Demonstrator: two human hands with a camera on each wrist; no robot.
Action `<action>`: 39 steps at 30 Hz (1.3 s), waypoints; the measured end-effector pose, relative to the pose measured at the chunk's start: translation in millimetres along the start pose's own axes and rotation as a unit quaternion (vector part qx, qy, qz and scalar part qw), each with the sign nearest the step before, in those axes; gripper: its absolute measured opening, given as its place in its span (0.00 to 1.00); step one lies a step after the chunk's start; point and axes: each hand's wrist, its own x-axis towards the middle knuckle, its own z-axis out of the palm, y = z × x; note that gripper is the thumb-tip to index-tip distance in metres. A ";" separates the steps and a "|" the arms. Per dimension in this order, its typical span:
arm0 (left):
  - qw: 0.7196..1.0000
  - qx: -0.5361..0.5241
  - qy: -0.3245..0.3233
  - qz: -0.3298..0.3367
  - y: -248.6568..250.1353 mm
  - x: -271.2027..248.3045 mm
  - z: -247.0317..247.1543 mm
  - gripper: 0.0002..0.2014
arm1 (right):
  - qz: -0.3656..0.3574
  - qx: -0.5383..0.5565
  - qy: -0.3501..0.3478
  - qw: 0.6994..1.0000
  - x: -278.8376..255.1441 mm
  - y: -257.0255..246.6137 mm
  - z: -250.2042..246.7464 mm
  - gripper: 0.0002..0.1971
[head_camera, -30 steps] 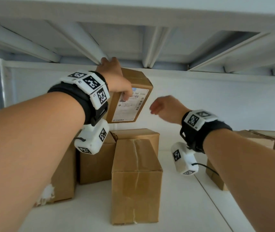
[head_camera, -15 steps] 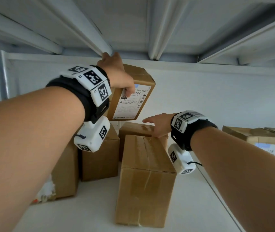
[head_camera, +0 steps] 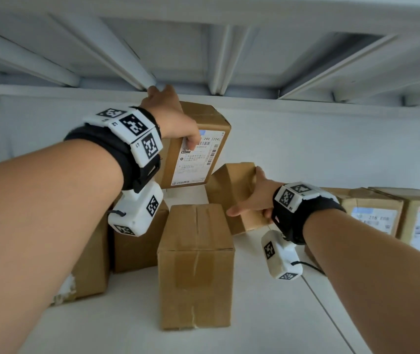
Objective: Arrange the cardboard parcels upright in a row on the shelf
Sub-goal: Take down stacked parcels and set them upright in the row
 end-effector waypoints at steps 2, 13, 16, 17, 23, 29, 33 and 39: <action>1.000 -0.002 -0.005 0.005 4.3 -3.8 3.4 0.57 | -0.005 0.000 -0.002 1.000 -3.8 1.6 1.4 0.78; 1.000 0.011 -0.026 0.007 7.1 -15.8 13.9 0.55 | -0.064 -0.033 0.204 0.976 -31.3 3.8 -33.7 0.19; 1.000 0.006 -0.027 -0.005 3.1 -16.3 15.4 0.55 | -0.081 -0.036 0.172 0.981 -32.1 -0.3 -32.2 0.15; 1.000 0.005 -0.025 -0.007 2.3 -16.2 15.5 0.56 | -0.087 -0.017 0.167 0.982 -33.1 -0.7 -32.7 0.12; 1.000 0.000 -0.023 -0.016 1.8 -12.1 16.7 0.55 | -0.160 -0.108 0.078 0.978 -33.7 -0.6 -35.9 0.29; 1.000 0.018 -0.012 -0.011 3.0 -8.7 16.8 0.55 | -0.174 -0.207 0.053 0.961 -26.9 -10.7 -35.8 0.41; 1.000 0.014 -0.006 -0.018 -1.5 -5.6 16.3 0.56 | -0.176 -0.197 0.038 0.964 -29.4 -15.2 -42.8 0.40; 1.000 -0.005 0.009 -0.020 -3.7 -3.5 15.4 0.56 | -0.178 -0.181 0.004 0.967 -27.0 -20.3 -36.8 0.50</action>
